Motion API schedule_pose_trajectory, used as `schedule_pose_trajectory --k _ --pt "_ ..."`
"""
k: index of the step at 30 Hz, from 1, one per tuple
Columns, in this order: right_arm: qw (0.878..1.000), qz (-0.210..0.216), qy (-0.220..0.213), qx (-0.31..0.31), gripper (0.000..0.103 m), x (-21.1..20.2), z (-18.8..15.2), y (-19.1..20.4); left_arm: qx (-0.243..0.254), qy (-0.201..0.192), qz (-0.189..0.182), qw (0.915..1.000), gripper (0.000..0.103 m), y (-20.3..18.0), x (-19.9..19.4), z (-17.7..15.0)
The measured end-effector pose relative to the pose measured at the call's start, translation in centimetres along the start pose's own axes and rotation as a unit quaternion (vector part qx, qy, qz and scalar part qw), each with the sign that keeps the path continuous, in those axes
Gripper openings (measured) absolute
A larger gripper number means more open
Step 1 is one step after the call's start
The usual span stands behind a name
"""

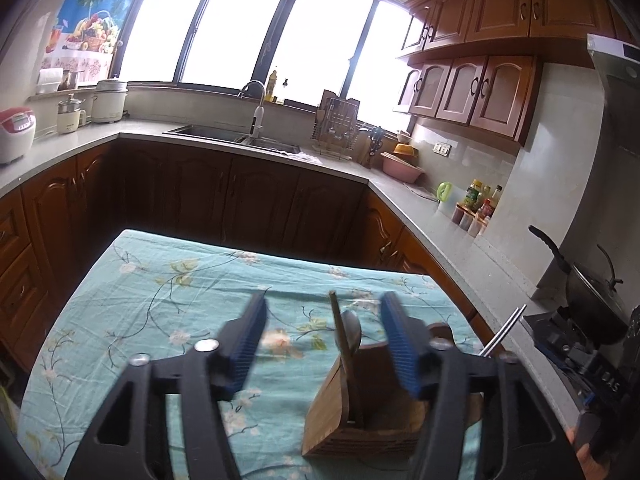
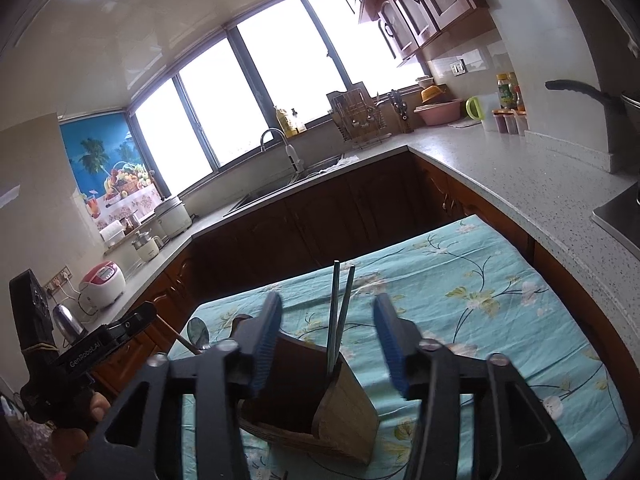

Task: Organize utensils
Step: 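Open the left tool over the caddy while the right tool drops the rod in, then move both open tools back down to the remaining utensils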

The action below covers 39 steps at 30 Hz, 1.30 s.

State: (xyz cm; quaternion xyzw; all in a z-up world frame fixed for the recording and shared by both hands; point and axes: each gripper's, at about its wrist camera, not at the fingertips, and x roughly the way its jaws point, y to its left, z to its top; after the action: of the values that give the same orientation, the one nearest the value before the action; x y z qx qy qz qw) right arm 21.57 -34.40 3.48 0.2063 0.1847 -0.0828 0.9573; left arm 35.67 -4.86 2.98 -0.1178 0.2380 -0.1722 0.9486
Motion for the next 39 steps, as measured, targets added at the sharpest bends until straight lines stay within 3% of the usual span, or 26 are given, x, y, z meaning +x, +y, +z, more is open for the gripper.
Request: schedule_pose_trajectory --k 2,3,6,25,39 --pt "1.0 0.001 -0.009 0.004 0.08 -0.8 -0.3 -0.2 -0.007 0.002 0.005 1.0 0.081 0.5 -0.8 -0.5" --pt "1.0 0.002 -0.014 0.006 0.086 -1.3 -0.5 -0.3 -0.01 0.004 0.005 0.9999 0.081 0.8 -1.2 -0.8" --pt "1.0 0.003 -0.017 0.01 0.09 -2.5 -1.2 -0.5 -0.021 0.02 0.008 0.9995 0.083 1.6 -2.2 -1.7" --pt "0.999 -0.018 0.032 -0.011 0.09 -8.3 -8.4 -0.1 -0.045 0.068 0.03 0.9962 0.083 3.9 -12.0 -7.7" --pt "0.997 -0.032 0.061 -0.02 0.09 -11.2 -11.9 -0.1 -0.051 0.106 0.041 0.9922 0.083 4.1 -15.7 -11.3"
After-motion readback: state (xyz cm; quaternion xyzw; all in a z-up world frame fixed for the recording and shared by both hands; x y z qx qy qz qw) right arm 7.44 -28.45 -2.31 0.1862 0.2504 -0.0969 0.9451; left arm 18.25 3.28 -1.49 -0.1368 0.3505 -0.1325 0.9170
